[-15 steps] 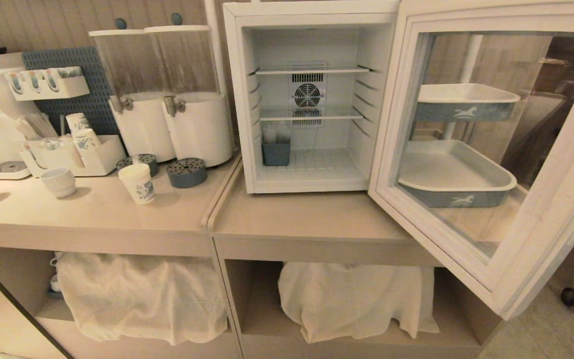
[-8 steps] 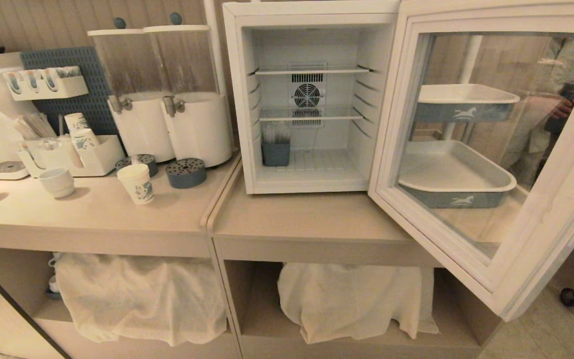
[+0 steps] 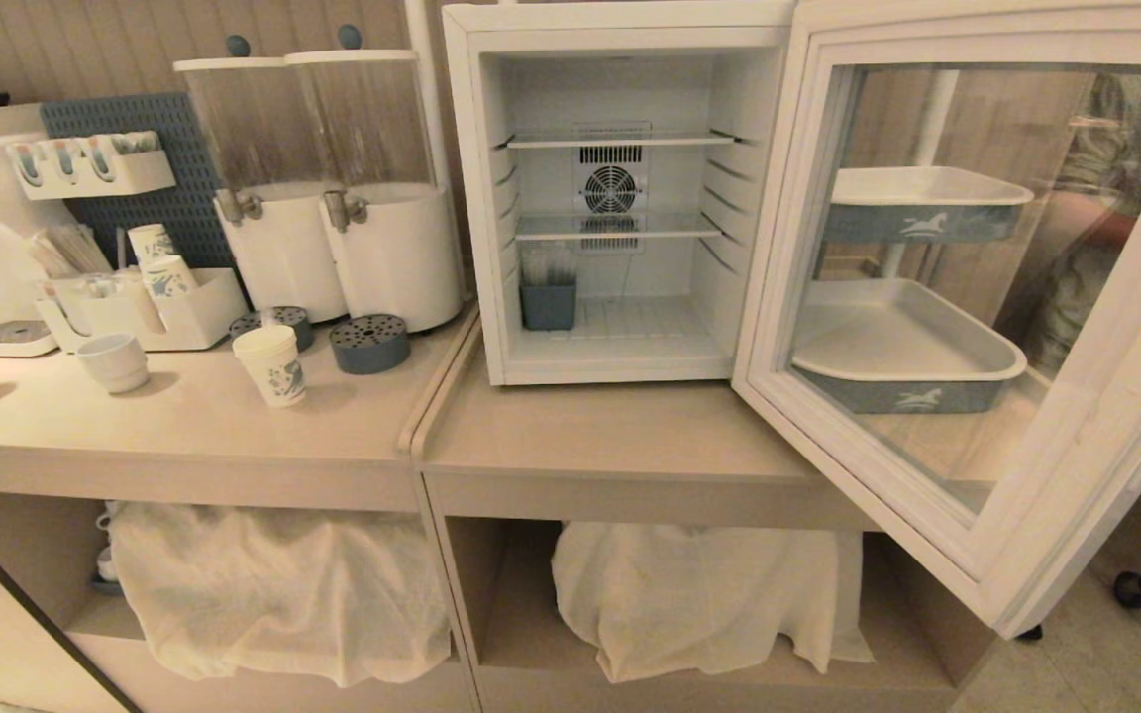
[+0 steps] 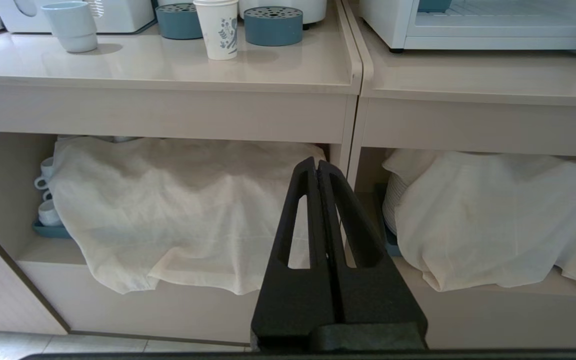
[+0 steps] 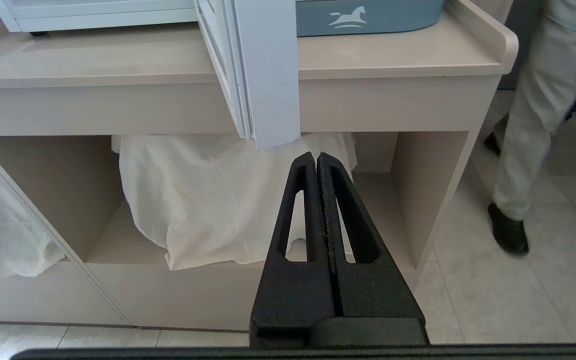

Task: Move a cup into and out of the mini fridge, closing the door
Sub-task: Close the freezer door

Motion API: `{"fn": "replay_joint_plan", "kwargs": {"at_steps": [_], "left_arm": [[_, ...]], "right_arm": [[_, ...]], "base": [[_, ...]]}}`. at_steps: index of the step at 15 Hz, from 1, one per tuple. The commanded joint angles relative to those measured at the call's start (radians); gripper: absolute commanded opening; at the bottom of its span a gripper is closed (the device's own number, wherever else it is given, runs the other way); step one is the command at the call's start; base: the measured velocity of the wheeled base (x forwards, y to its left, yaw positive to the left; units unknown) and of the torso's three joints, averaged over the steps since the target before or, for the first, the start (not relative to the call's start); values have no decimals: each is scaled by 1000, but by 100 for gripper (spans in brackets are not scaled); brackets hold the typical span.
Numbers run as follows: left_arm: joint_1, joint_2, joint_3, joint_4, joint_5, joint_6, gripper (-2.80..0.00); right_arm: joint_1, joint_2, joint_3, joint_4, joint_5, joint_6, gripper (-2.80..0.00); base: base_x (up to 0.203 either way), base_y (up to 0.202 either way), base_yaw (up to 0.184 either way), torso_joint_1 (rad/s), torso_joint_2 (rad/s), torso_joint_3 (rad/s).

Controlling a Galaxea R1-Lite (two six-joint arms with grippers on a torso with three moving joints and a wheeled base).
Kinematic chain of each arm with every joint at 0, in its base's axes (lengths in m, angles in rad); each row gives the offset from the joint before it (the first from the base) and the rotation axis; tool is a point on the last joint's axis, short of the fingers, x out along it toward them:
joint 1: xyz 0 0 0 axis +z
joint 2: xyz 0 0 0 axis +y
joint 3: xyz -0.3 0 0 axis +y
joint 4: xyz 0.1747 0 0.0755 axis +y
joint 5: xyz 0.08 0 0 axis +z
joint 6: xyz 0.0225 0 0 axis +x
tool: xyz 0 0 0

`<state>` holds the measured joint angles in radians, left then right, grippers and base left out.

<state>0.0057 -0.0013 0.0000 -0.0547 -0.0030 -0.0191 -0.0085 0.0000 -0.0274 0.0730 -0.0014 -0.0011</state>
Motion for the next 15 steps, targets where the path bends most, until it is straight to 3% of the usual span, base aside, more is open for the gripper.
{"fn": "replay_joint_plan", "kwargs": {"at_steps": [1,15], "left_arm": [[0,1,18,-1,0,-1,-280],[0,1,19,-1,0,-1,-280]], "right_arm": [[1,0,0,2,0,0,-280],[0,0,-2,8,0,-2,-280]], "base": [[0,0,0,0,0,0],[0,0,0,0,0,0]]}}
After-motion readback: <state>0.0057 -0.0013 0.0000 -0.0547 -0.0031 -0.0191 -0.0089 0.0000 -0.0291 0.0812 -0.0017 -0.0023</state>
